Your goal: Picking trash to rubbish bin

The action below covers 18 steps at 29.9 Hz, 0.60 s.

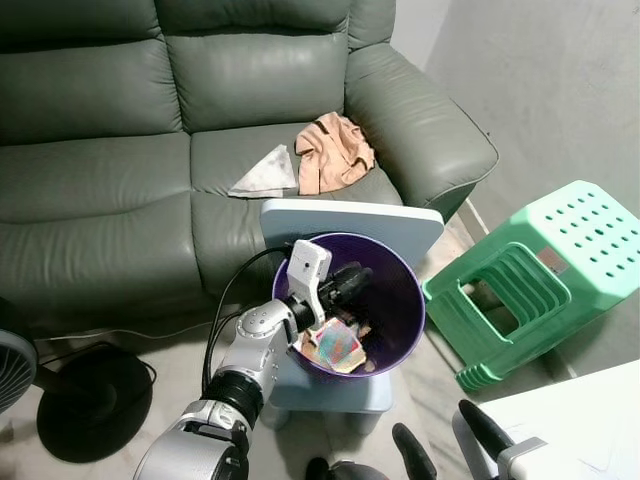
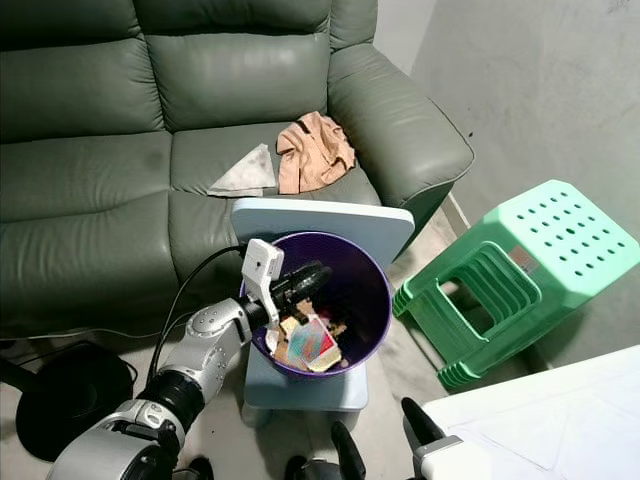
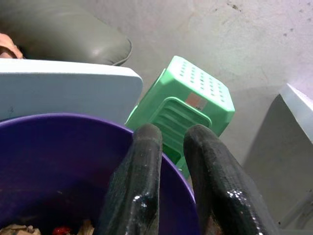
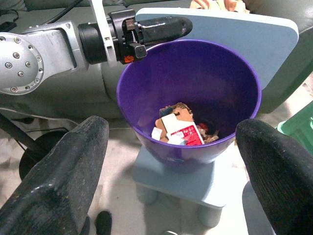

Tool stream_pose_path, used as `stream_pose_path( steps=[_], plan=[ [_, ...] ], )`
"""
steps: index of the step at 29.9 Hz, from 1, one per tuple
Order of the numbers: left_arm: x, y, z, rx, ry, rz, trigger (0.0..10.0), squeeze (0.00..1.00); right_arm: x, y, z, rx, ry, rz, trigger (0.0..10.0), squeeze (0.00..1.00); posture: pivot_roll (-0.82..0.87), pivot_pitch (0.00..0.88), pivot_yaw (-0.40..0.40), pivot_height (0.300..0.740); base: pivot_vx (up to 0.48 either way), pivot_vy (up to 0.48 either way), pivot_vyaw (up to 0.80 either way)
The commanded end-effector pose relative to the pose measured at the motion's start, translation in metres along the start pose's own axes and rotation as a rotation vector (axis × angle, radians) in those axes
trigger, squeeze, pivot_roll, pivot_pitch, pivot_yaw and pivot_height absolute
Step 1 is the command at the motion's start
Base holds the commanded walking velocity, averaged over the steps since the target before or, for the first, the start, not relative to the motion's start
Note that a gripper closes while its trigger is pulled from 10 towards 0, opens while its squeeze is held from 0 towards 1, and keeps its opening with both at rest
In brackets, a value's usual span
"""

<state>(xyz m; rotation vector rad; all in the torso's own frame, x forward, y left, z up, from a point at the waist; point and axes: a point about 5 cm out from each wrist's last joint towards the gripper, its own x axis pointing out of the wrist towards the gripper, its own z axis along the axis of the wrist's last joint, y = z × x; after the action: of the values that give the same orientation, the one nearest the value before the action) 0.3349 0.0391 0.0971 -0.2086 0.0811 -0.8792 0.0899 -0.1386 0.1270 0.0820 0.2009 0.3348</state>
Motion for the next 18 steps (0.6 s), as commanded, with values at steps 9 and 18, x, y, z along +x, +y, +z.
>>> stream_pose_path(
  steps=[9, 18],
  plan=[
    [0.000, 0.002, 0.005, -0.011, -0.020, 0.014, 10.0, 1.00, 0.001, -0.003, 0.002, -0.001, -0.001, 0.006, 10.0, 0.00, -0.32, 0.205, -0.120, 0.740, 0.000, 0.000, 0.00],
    [-0.007, 0.000, 0.017, -0.020, -0.119, 0.071, 10.0, 1.00, 0.033, -0.013, 0.000, 0.013, -0.073, 0.012, 10.0, 0.00, -0.24, 0.149, -0.104, 0.740, 0.000, 0.000, 0.00]
  ],
)
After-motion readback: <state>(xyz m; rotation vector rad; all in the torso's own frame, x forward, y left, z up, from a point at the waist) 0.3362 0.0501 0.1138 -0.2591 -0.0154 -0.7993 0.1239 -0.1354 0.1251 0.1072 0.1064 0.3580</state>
